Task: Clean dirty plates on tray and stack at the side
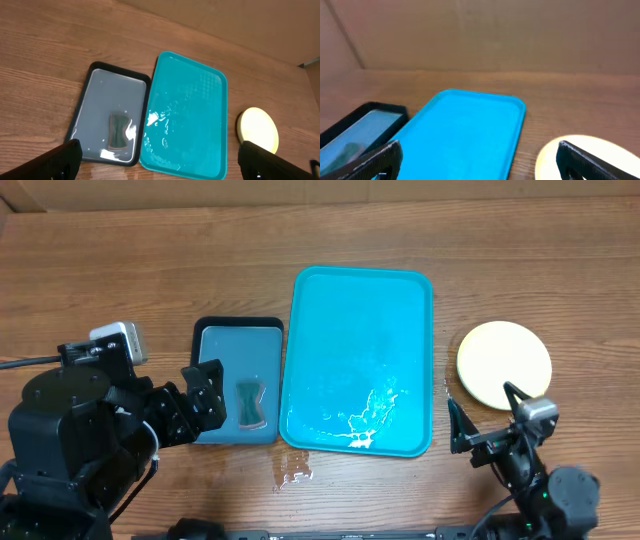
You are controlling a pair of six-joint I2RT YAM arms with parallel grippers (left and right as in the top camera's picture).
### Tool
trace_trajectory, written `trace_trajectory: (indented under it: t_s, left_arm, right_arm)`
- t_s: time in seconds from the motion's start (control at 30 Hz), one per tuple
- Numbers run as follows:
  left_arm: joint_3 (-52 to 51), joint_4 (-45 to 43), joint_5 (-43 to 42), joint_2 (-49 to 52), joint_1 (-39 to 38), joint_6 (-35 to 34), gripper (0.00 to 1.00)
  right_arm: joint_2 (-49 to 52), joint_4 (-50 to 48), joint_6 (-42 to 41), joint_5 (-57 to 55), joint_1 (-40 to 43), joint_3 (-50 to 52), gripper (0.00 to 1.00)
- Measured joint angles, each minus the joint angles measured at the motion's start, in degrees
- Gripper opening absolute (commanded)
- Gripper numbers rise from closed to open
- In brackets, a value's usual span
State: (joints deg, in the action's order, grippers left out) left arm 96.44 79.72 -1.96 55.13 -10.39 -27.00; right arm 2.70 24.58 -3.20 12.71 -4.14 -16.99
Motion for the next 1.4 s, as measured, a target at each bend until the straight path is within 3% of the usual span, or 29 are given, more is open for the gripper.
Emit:
trace_trajectory:
  t_s: [0.27, 1.27, 1.33, 1.4]
  left_arm:
    - [0.00, 0.00, 0.00, 0.00, 0.00, 0.00, 1.00]
    - [-0.09, -0.04, 0.07, -0.02, 0.02, 0.00, 1.00]
    - [-1.51, -2.64, 0.37, -0.72, 0.74, -0.04, 1.00]
    - [-6.75, -11.04, 0.44, -3.13, 2.34, -0.02, 1.00]
  right_arm:
    - [-2.01, -20.26, -4.68, 1.73, 4.48, 14.64, 1.00]
    - [-2.05, -20.87, -5.62, 0.57, 4.48, 15.96, 1.00]
    - [-2.05, -20.87, -5.60, 0.57, 4.48, 15.96, 1.00]
    - [-2.05, -20.90, -5.60, 0.55, 4.48, 15.96, 1.00]
